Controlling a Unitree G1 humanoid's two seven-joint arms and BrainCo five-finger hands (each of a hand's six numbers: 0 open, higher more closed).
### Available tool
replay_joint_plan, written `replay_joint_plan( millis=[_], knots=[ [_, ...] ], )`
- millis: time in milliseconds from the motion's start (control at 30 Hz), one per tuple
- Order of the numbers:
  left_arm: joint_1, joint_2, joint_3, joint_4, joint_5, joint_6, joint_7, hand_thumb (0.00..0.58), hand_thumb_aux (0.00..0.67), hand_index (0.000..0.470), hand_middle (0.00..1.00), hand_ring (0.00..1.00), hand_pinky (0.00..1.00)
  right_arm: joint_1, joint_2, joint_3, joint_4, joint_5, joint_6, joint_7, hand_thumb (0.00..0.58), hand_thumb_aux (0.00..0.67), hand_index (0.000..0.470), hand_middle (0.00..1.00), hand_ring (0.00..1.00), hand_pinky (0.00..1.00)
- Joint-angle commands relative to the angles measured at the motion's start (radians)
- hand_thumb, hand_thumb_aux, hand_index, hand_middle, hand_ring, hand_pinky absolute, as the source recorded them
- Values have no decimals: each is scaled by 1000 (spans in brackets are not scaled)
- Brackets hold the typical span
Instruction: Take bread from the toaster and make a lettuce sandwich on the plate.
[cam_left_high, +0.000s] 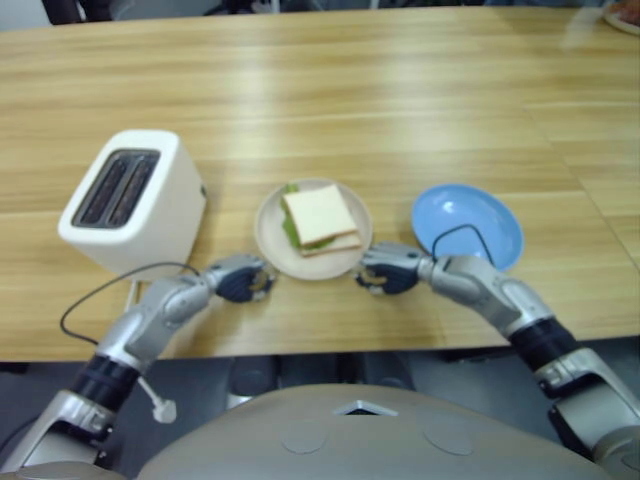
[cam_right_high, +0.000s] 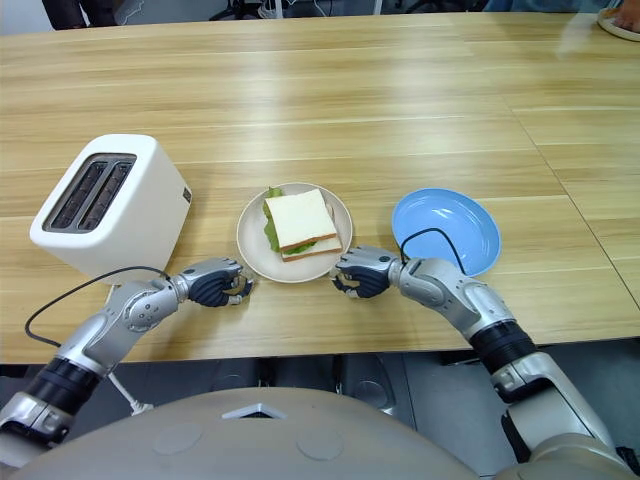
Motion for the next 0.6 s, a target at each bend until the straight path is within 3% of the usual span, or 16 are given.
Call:
replay_joint_plan(
  millis=[33, 267, 600],
  knots=[
    [-33, -40, -21, 75, 38, 27, 44, 580, 670, 460, 1000, 1000, 1000, -30, 33, 48, 96, -62, 31, -35, 580, 670, 460, 1000, 1000, 1000],
    [-186, -119, -15, 247, 82, 72, 175, 580, 670, 460, 1000, 1000, 1000, -168, 112, 78, 264, -104, 60, -165, 580, 670, 460, 1000, 1000, 1000],
    [-427, -224, -41, 596, 112, 86, 350, 580, 670, 460, 1000, 1000, 1000, -453, 246, 135, 688, -153, 115, -425, 580, 670, 460, 1000, 1000, 1000]
  ],
)
